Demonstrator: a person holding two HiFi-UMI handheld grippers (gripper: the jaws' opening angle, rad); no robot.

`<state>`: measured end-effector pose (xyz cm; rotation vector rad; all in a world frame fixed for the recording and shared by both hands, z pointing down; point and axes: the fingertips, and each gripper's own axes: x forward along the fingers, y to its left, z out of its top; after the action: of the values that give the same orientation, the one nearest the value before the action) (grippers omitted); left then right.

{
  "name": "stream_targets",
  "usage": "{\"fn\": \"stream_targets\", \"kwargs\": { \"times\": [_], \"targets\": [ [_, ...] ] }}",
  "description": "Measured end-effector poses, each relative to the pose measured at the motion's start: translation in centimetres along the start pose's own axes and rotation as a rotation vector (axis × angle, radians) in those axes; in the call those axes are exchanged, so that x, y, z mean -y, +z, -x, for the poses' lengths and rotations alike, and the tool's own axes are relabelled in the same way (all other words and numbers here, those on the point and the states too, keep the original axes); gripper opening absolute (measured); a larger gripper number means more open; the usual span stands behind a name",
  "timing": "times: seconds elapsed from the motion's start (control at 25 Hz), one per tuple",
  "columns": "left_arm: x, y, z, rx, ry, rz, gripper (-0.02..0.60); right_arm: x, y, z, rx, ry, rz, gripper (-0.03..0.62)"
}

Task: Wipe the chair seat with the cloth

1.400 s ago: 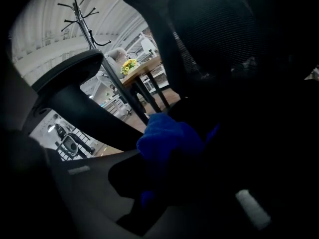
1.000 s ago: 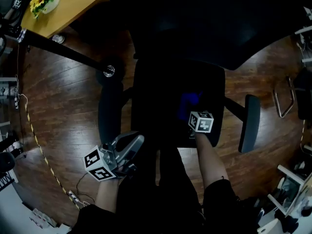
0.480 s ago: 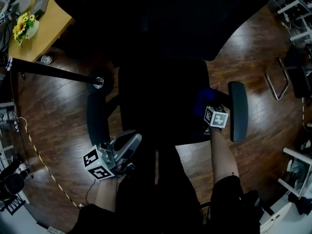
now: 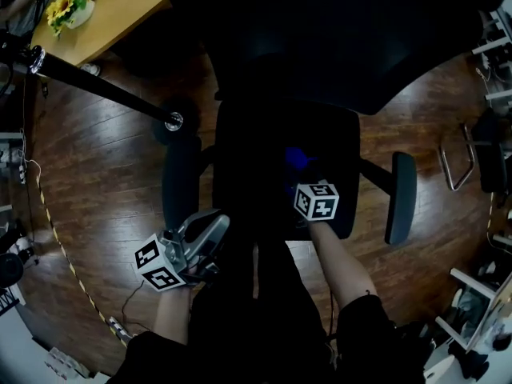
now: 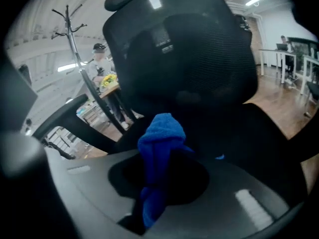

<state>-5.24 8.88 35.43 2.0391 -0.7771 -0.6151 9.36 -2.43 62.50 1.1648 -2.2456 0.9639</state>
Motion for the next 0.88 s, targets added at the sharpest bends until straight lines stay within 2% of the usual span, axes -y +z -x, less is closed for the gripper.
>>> {"fn": "stream_targets", "kwargs": {
  "times": [0.2, 0.4, 0.64, 0.76, 0.88],
  "targets": [
    [0.0, 1.9, 2.9, 0.079, 0.059, -0.026, -0.008, -13.0, -2.9, -4.4, -0.102, 0.223, -0.001, 0.063],
    [-0.3, 2.9, 5.5, 0.12, 0.101, -0.047, -0.008, -19.4, -7.9, -7.6, -0.214, 0.323, 0.045, 0.063],
    [-0.7, 2.4, 6.8, 0.108, 0.127, -0.049, -0.008, -19.8, -9.4, -7.8, -0.177, 0.345, 0.103, 0.062],
    [-0.8, 1.8, 6.0, 0.093, 0.117, -0.042, -0.008, -17.7, -9.8, -7.4, -0.169, 0.289, 0.111, 0.061],
    [-0.8, 1.4, 4.6, 0.064, 0.09, -0.041, -0.008, -13.9, -10.4, -6.3, -0.16, 0.202, 0.087, 0.061]
  ]
}}
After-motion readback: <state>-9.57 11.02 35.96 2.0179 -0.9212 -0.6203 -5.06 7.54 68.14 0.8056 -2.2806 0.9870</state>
